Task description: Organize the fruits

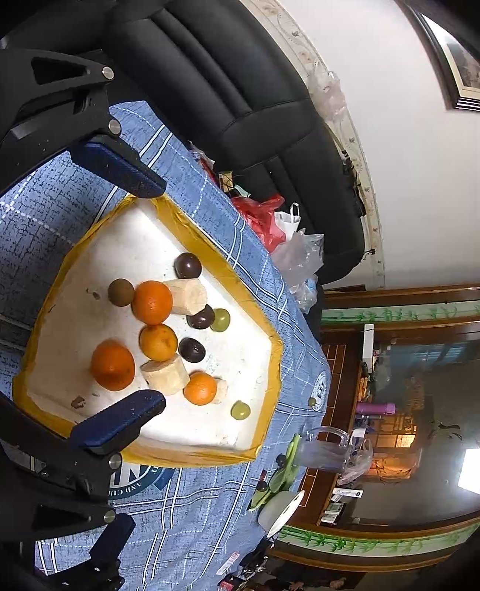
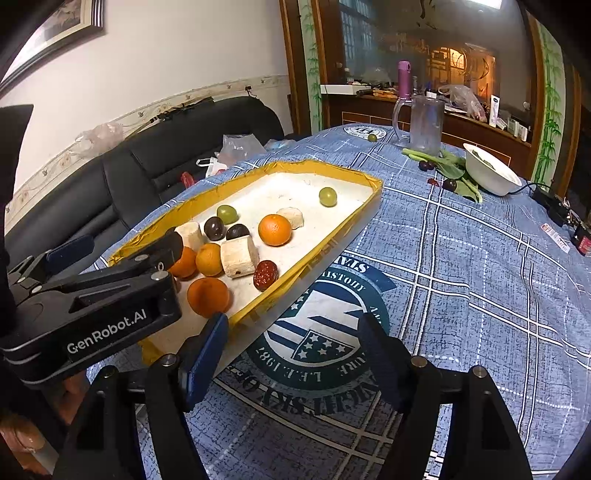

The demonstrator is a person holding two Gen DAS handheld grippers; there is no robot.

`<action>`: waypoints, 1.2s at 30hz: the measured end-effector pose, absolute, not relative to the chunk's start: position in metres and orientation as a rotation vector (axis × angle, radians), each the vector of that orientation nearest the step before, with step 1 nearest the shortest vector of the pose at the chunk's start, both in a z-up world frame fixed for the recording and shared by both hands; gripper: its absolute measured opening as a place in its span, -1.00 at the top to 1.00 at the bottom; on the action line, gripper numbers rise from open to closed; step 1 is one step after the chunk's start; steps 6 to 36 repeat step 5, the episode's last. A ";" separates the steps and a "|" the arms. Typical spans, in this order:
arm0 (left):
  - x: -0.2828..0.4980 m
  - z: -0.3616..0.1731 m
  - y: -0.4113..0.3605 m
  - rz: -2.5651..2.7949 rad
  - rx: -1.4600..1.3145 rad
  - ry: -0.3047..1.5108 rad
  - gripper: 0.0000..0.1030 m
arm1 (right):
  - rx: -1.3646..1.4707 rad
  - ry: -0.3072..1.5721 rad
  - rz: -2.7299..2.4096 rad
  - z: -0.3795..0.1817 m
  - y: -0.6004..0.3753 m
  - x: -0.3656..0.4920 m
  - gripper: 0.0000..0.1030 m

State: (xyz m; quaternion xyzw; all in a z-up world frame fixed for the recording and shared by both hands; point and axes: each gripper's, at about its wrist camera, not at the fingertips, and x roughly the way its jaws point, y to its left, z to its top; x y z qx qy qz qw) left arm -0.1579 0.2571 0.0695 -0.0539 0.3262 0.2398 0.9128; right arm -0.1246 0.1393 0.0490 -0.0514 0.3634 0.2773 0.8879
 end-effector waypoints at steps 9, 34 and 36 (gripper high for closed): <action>-0.155 0.068 0.257 0.482 -0.116 0.693 -1.00 | -0.103 0.756 0.577 0.049 0.139 -0.124 -0.51; -0.155 0.068 0.257 0.482 -0.116 0.693 -1.00 | -0.103 0.756 0.577 0.049 0.139 -0.124 -0.51; -0.155 0.068 0.257 0.482 -0.116 0.693 -1.00 | -0.103 0.756 0.577 0.049 0.139 -0.124 -0.51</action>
